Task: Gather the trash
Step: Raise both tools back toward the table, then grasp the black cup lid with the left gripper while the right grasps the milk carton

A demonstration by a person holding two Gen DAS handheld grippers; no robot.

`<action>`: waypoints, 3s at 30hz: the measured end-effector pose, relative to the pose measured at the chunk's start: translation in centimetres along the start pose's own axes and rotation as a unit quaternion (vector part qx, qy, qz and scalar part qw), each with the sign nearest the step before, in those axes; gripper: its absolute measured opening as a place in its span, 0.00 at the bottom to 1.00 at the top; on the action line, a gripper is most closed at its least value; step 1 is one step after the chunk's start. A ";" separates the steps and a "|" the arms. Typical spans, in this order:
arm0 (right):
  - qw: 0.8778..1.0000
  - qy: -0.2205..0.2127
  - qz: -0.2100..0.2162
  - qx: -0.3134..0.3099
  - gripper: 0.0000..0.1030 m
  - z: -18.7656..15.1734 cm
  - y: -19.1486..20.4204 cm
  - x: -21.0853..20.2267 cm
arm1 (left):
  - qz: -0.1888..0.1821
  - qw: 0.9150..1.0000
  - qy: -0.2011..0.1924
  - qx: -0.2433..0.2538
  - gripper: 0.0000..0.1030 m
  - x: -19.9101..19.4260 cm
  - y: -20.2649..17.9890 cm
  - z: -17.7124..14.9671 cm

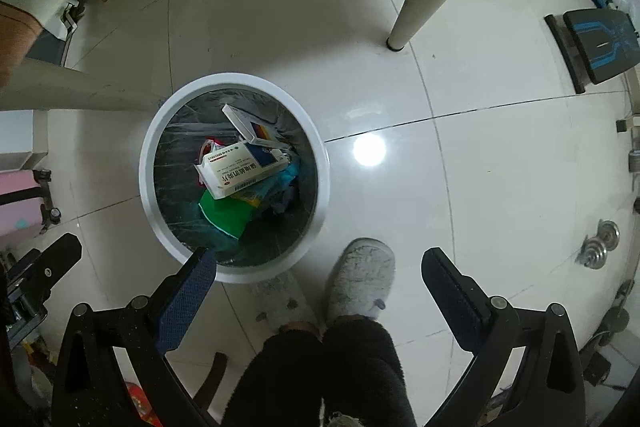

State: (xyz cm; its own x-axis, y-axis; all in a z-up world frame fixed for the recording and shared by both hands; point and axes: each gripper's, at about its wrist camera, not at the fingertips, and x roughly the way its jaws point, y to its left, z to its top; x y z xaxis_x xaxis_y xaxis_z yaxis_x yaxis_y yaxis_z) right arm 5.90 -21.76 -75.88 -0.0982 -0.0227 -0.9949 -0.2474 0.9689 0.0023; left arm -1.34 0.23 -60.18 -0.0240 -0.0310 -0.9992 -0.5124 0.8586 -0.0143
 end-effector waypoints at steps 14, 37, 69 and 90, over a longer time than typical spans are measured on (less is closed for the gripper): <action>1.000 -0.010 -0.006 -0.018 1.00 -3.1 0.2 -11.4 | -0.012 1.000 0.001 0.005 0.99 -9.8 -1.1 -3.3; 0.989 -0.109 0.098 -0.018 1.00 0.2 2.0 -44.3 | 0.026 0.980 -0.197 -0.011 0.99 -39.3 -0.2 1.7; 0.993 -0.081 0.079 0.006 0.61 62.9 -7.8 -42.4 | 0.012 0.995 -0.054 -0.089 1.00 -32.3 -19.2 46.7; 0.996 -0.035 0.083 -0.023 0.62 63.8 -6.5 -40.1 | -0.030 0.997 0.003 -0.067 0.99 -26.7 -22.5 52.4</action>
State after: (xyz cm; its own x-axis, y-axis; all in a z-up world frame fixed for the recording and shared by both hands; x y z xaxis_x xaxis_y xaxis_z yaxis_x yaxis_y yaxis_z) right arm 72.98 -11.46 -42.41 -0.0747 0.1558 -0.9850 -0.2777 0.9454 0.1707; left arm 55.79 8.58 -35.06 0.0043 -0.0832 -0.9965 -0.6238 0.7787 -0.0677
